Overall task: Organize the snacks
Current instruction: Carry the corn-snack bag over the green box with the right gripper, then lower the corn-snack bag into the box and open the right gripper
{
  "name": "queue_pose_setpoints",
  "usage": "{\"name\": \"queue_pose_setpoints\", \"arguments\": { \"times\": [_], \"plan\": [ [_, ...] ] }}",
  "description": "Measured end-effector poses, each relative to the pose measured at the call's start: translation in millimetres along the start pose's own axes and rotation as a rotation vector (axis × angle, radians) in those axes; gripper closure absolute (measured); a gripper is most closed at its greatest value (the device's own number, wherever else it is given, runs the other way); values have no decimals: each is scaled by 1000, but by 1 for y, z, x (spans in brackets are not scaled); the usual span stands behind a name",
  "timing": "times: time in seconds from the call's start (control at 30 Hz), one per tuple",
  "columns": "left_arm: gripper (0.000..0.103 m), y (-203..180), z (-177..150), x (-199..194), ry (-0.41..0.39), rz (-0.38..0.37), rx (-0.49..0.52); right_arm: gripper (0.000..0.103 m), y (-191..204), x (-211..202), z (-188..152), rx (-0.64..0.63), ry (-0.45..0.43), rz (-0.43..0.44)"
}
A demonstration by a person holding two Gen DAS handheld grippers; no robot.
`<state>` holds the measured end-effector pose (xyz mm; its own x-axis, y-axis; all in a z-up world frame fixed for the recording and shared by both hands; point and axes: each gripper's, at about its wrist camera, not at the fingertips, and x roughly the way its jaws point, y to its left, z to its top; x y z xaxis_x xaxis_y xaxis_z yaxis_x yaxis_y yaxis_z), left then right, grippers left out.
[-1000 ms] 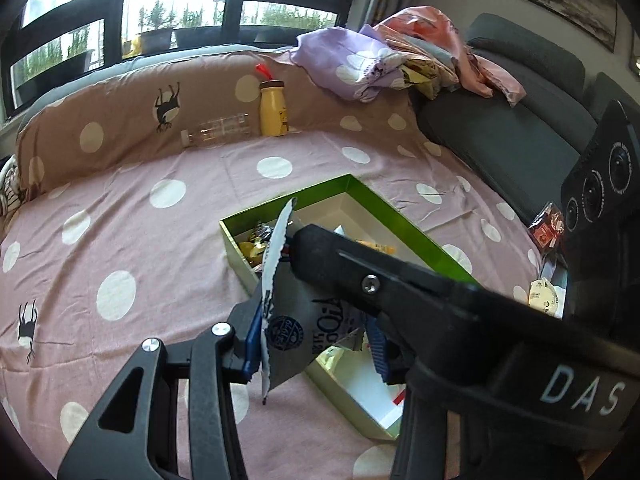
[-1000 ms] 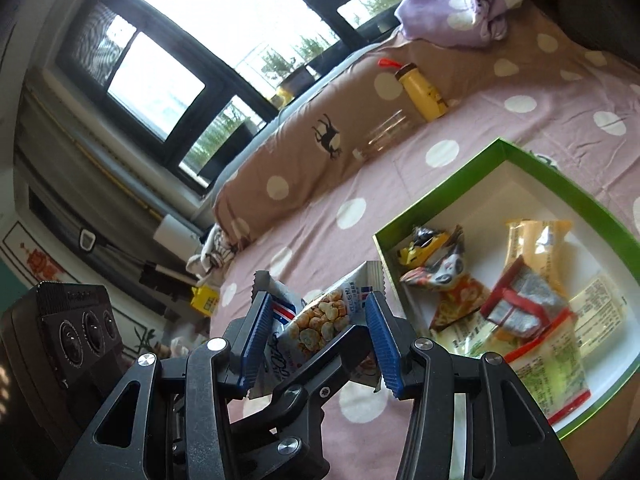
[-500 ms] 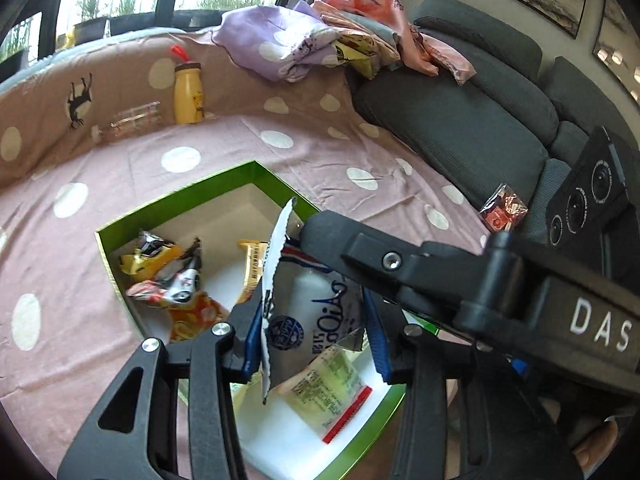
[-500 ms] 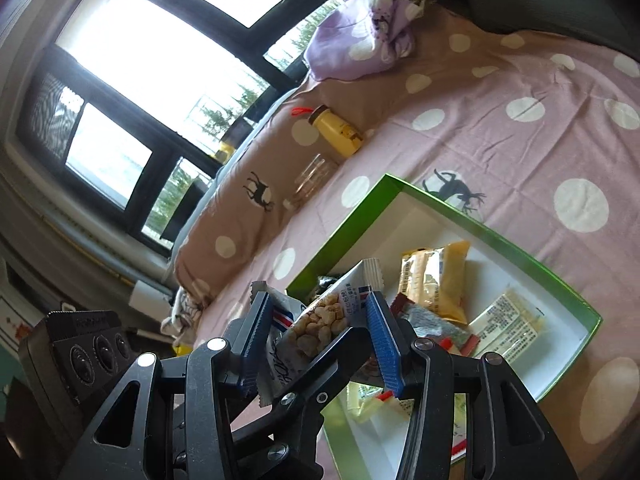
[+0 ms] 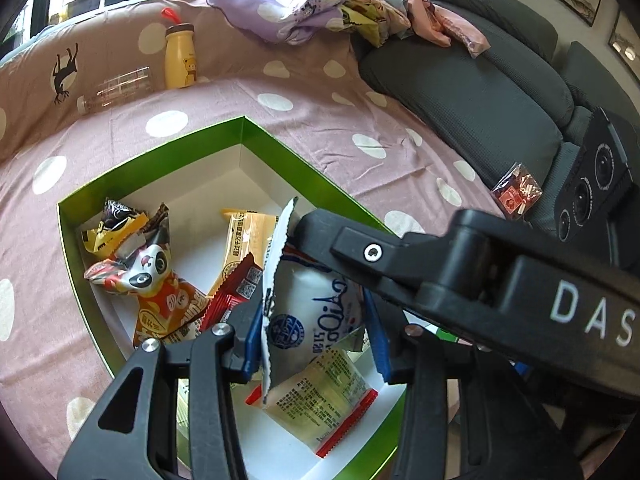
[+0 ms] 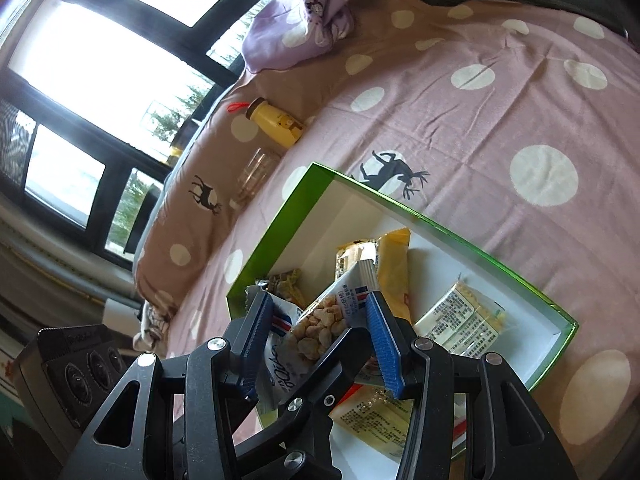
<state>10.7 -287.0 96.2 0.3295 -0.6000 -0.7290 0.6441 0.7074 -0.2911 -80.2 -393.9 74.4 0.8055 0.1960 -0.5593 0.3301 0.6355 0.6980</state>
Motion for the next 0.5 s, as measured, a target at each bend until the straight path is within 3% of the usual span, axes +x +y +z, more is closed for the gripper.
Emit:
{"name": "queue_pose_setpoints", "arguments": {
  "times": [0.13, 0.4, 0.5],
  "plan": [
    [59, 3, -2, 6, 4, 41, -9, 51, -2, 7, -1, 3, 29, -20],
    [57, 7, -3, 8, 4, 36, -29, 51, -3, 11, -1, 3, 35, -38],
    [47, 5, -3, 7, 8, 44, -20, 51, -4, 11, -1, 7, 34, -32]
  ]
}}
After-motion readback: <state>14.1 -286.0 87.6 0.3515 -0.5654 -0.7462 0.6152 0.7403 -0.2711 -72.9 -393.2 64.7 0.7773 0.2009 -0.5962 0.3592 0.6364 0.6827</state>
